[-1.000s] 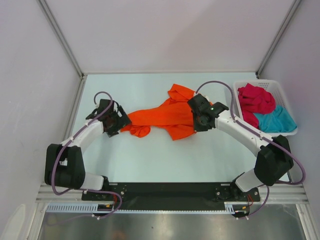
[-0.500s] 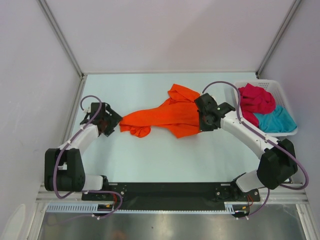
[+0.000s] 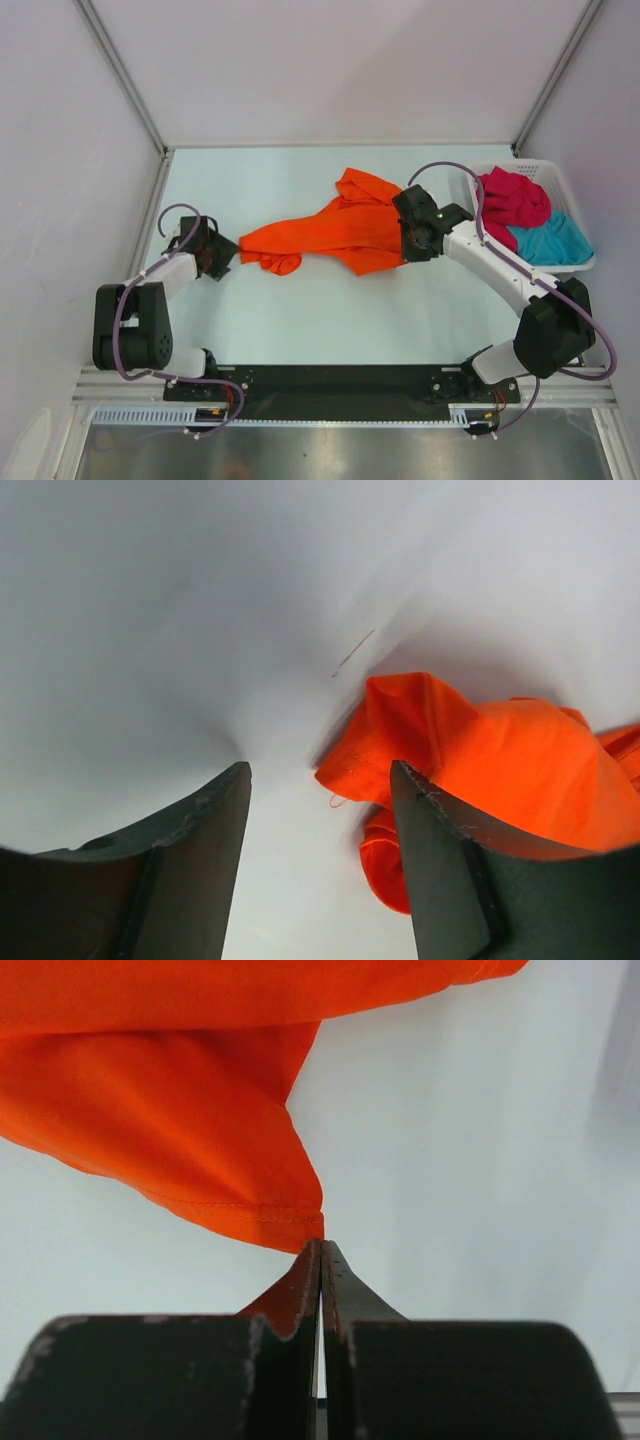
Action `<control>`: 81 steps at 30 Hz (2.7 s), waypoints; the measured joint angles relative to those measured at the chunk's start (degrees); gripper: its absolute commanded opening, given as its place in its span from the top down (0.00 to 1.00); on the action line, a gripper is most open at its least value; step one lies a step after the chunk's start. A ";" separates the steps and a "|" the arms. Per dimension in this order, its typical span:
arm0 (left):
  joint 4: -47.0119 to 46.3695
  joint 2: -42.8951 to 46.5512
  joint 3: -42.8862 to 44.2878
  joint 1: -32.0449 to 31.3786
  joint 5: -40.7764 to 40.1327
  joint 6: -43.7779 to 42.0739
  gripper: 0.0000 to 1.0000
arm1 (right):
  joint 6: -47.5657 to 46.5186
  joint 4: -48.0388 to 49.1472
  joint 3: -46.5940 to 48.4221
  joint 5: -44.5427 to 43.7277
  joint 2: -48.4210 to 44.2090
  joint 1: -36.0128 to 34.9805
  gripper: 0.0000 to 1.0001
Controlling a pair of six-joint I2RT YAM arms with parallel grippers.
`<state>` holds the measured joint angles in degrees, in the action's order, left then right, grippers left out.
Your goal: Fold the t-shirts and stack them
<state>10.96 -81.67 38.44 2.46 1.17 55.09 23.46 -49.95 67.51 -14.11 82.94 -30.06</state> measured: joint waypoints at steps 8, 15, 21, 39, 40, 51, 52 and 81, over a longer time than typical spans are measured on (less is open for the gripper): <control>-3.87 -3.21 -1.27 0.07 2.73 1.88 0.66 | -0.04 -1.07 0.20 -0.02 0.00 0.09 1.00; -8.31 -5.57 -1.27 0.09 5.16 3.02 0.63 | -0.04 -2.40 1.20 -0.04 0.00 0.09 1.00; -10.99 -7.45 -0.70 0.11 7.06 3.52 1.00 | -0.04 -3.32 3.10 -0.07 0.07 0.09 1.00; 7.19 -3.61 24.83 0.22 10.03 -3.26 1.00 | -5.55 -8.31 29.24 -0.66 5.79 8.87 1.00; 8.98 -2.84 29.27 0.24 10.05 -4.39 1.00 | -6.27 -8.98 33.31 -0.76 6.54 10.14 1.00; 29.16 6.38 63.73 1.05 12.68 -14.25 1.00 | -10.19 -15.93 67.41 -2.62 8.37 19.69 1.00; 30.53 7.39 65.16 1.18 12.94 -14.67 1.00 | -10.03 -16.44 67.34 -2.62 7.19 19.69 1.00; 37.75 -35.39 101.50 6.91 18.67 -16.61 1.00 | -5.97 -9.20 85.37 6.62 33.92 30.12 1.00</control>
<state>48.71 -117.05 139.94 9.37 19.84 38.48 17.50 -59.16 152.88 -7.49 116.86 0.05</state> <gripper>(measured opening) 0.007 0.009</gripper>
